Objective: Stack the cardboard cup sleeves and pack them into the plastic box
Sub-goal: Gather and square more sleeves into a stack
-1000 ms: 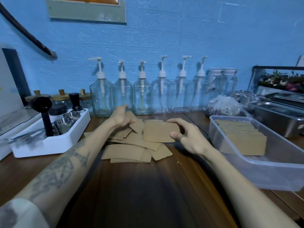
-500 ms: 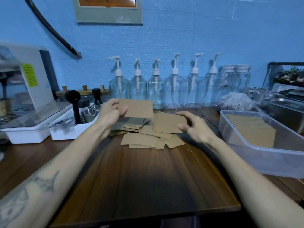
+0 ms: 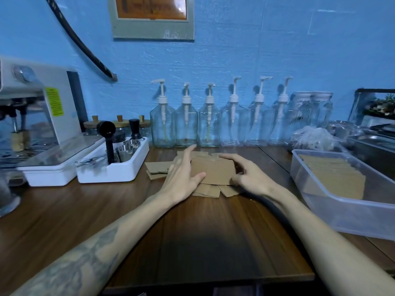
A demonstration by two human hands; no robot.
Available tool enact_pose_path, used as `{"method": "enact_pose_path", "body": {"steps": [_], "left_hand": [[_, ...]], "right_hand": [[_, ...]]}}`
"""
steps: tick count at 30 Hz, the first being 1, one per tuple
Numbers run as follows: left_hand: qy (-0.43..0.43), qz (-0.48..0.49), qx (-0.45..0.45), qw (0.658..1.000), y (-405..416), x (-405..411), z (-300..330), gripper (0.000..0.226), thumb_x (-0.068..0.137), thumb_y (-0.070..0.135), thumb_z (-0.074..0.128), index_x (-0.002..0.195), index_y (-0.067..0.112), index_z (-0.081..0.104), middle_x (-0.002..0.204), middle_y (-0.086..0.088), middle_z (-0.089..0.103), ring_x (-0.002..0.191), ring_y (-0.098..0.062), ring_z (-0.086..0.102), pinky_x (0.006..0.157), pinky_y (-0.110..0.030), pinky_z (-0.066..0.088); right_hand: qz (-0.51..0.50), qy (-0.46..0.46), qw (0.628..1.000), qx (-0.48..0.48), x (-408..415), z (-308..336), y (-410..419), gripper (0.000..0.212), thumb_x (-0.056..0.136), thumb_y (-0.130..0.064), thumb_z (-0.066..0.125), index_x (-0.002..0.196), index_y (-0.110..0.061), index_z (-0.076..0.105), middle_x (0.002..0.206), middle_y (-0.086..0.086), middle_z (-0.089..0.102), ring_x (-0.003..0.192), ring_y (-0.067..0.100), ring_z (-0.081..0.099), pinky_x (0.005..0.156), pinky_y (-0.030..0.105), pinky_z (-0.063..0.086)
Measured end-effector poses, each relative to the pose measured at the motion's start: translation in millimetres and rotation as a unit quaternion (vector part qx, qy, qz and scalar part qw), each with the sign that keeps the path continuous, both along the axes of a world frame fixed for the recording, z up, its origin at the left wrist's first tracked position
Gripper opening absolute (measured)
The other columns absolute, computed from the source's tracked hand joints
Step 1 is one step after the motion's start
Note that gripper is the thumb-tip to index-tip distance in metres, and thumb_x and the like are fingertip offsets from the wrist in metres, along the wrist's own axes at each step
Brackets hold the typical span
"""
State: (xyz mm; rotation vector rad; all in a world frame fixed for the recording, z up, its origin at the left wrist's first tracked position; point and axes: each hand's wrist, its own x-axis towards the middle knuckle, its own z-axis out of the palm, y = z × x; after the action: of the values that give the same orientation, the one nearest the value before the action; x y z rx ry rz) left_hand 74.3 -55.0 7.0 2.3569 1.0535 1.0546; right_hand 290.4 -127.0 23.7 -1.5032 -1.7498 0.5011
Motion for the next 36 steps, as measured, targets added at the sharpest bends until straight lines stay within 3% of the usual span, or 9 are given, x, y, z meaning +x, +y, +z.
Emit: {"method": "enact_pose_path", "body": {"steps": [4,8,14,21,24,27,29,31,36], "left_hand": [[0.079,0.010,0.039,0.996,6,-2,-5,0.072,0.095,0.042,0.057,0.153,0.042,0.014,0.147,-0.002,0.043,0.141,-0.025,0.030,0.115,-0.050,0.024],[0.052,0.003,0.071,0.996,11,-4,-7,0.061,0.093,0.043,0.060,0.147,0.040,0.032,0.138,0.005,0.048,0.133,-0.018,0.038,0.105,-0.037,0.029],[-0.018,-0.042,0.053,0.998,11,-4,-5,0.052,0.087,0.036,0.070,0.133,0.037,0.046,0.133,0.012,0.051,0.125,-0.010,0.047,0.106,-0.041,0.040],[-0.008,-0.055,0.042,0.998,15,-7,-5,0.053,0.087,0.042,0.069,0.133,0.038,0.045,0.130,0.015,0.051,0.119,-0.008,0.049,0.099,-0.036,0.044],[-0.016,-0.035,0.015,0.999,19,-14,1,0.055,0.088,0.053,0.063,0.136,0.035,0.044,0.116,0.011,0.056,0.102,-0.007,0.054,0.086,-0.027,0.046],[-0.052,0.015,0.015,0.998,28,-23,8,0.045,0.093,0.051,0.056,0.131,0.027,0.051,0.104,0.010,0.056,0.095,-0.006,0.055,0.087,-0.027,0.048],[-0.061,0.061,0.018,0.996,39,-29,13,0.038,0.097,0.047,0.052,0.125,0.022,0.056,0.106,0.010,0.055,0.098,-0.007,0.055,0.092,-0.033,0.049],[-0.045,0.101,-0.004,0.994,53,-32,18,0.039,0.097,0.046,0.050,0.124,0.019,0.058,0.114,0.003,0.055,0.105,-0.013,0.056,0.098,-0.040,0.047],[0.118,0.148,-0.102,0.977,80,-17,31,0.074,0.091,0.060,0.053,0.146,0.014,0.038,0.151,-0.013,0.040,0.135,-0.032,0.042,0.110,-0.050,0.038]], "right_hand": [[-0.001,0.015,1.000,-0.026,-3,-3,1,0.070,0.080,-0.017,0.063,0.134,-0.056,0.041,0.123,-0.007,0.062,0.092,0.022,0.067,0.082,0.034,0.055],[-0.027,-0.028,0.998,0.041,-4,-5,2,0.057,0.091,-0.035,0.066,0.142,-0.045,0.043,0.142,-0.013,0.052,0.109,0.013,0.060,0.096,0.033,0.049],[-0.024,-0.021,0.997,0.070,-2,-5,4,0.047,0.087,-0.025,0.074,0.127,-0.044,0.058,0.127,-0.011,0.063,0.094,0.019,0.069,0.088,0.042,0.056],[-0.028,-0.022,0.998,0.056,-4,-5,5,0.044,0.088,-0.024,0.073,0.125,-0.043,0.058,0.129,-0.008,0.063,0.080,0.014,0.071,0.083,0.038,0.058],[-0.030,-0.013,0.998,0.050,-3,-4,5,0.044,0.088,-0.024,0.073,0.124,-0.044,0.059,0.129,-0.008,0.062,0.083,0.021,0.071,0.085,0.041,0.057],[-0.036,-0.007,0.998,0.041,1,-2,4,0.045,0.087,-0.025,0.073,0.125,-0.045,0.058,0.128,-0.007,0.063,0.100,0.022,0.067,0.097,0.044,0.051],[-0.040,-0.004,0.999,0.033,4,0,2,0.045,0.088,-0.024,0.073,0.125,-0.045,0.058,0.124,-0.006,0.065,0.100,0.019,0.064,0.099,0.043,0.049],[-0.041,-0.001,0.999,0.028,6,0,2,0.044,0.089,-0.022,0.072,0.125,-0.043,0.058,0.122,-0.003,0.066,0.086,0.010,0.060,0.093,0.038,0.050],[-0.048,-0.003,0.999,0.020,10,1,2,0.045,0.090,-0.021,0.070,0.130,-0.037,0.056,0.122,-0.001,0.065,0.087,0.012,0.059,0.093,0.041,0.050]]}}
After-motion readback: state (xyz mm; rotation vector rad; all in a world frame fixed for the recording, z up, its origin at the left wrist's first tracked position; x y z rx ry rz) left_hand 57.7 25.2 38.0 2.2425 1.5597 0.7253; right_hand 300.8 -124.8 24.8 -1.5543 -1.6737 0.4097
